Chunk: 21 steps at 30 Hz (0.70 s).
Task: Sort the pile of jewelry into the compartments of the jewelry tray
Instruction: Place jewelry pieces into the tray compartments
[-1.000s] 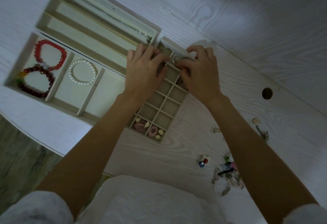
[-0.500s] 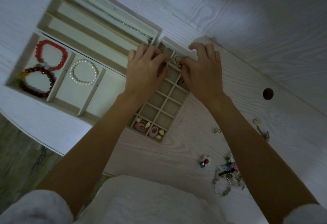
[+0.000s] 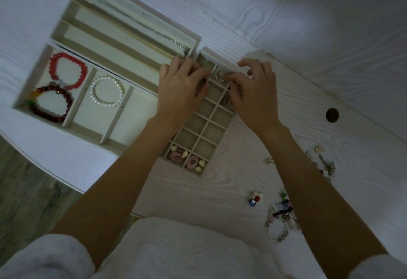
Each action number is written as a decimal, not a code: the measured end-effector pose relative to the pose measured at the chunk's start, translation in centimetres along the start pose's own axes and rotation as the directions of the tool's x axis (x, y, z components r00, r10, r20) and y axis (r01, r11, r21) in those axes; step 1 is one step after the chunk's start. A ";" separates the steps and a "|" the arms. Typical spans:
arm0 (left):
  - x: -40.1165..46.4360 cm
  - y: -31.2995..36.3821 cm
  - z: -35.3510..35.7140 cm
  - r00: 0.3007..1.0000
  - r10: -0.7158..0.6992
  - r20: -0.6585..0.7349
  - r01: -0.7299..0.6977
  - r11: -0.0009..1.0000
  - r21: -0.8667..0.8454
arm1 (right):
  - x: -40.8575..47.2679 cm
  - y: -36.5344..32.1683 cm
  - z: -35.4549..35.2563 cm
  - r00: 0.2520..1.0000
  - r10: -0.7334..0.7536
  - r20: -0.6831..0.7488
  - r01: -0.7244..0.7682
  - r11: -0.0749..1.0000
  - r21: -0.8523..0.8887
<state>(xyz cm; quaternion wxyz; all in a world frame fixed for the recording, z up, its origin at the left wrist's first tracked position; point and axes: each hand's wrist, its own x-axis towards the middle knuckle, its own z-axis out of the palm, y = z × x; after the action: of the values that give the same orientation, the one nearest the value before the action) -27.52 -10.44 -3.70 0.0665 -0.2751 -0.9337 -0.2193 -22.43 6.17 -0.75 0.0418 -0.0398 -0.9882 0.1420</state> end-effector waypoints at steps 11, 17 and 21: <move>-7.5 6.1 -2.4 0.967 0.034 0.253 0.001 0.991 -0.136 | -16.9 3.2 -4.4 0.944 0.325 -0.061 -0.322 0.945 0.057; -10.3 7.1 -2.6 0.950 0.003 0.312 0.006 1.000 -0.030 | -21.1 4.9 -3.0 0.875 0.478 0.078 -0.484 0.872 0.076; -10.0 7.3 -2.4 0.953 -0.006 0.302 0.001 1.000 0.016 | -19.0 4.0 -1.5 0.929 0.366 0.059 -0.370 0.923 0.105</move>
<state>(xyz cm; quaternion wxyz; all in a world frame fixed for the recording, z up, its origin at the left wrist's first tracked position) -15.15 -10.93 -1.26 -0.0751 -0.3032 -0.9350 -0.1677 -3.13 8.65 -1.77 -0.0021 -0.2193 -0.9540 0.2046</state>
